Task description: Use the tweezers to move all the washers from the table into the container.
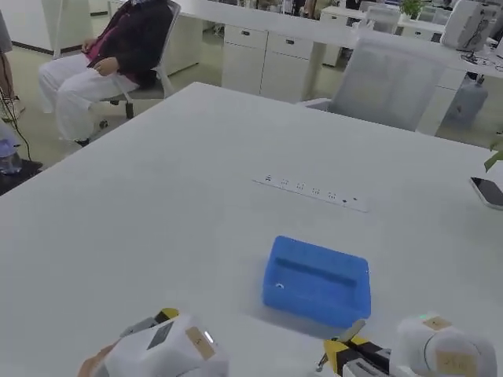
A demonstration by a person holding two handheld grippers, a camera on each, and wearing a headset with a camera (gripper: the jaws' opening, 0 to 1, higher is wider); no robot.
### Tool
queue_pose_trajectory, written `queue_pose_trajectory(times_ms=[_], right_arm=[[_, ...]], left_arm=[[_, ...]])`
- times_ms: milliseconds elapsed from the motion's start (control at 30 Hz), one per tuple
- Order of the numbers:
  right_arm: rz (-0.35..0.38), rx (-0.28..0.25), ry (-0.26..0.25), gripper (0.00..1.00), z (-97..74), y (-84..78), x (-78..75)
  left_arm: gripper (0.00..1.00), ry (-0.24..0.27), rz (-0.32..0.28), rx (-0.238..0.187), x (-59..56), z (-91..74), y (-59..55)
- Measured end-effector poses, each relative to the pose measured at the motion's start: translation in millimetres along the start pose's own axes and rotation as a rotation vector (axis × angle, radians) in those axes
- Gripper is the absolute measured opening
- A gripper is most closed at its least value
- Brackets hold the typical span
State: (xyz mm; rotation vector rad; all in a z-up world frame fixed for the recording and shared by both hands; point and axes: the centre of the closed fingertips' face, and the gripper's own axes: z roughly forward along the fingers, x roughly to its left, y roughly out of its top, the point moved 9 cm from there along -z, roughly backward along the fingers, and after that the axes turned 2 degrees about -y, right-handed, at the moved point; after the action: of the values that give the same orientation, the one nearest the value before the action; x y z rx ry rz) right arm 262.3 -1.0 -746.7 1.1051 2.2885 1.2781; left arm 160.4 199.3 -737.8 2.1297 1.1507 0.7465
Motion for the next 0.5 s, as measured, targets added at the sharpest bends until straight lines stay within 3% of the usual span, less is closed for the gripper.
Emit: queue_pose_trajectory(times_ms=[500], right_arm=[[-0.013, -0.039, 0.019, 0.03, -2.9, 28.5, -6.5]], left_arm=[[0.9, 0.003, -0.009, 0.004, 1.0, 0.5, -1.0]])
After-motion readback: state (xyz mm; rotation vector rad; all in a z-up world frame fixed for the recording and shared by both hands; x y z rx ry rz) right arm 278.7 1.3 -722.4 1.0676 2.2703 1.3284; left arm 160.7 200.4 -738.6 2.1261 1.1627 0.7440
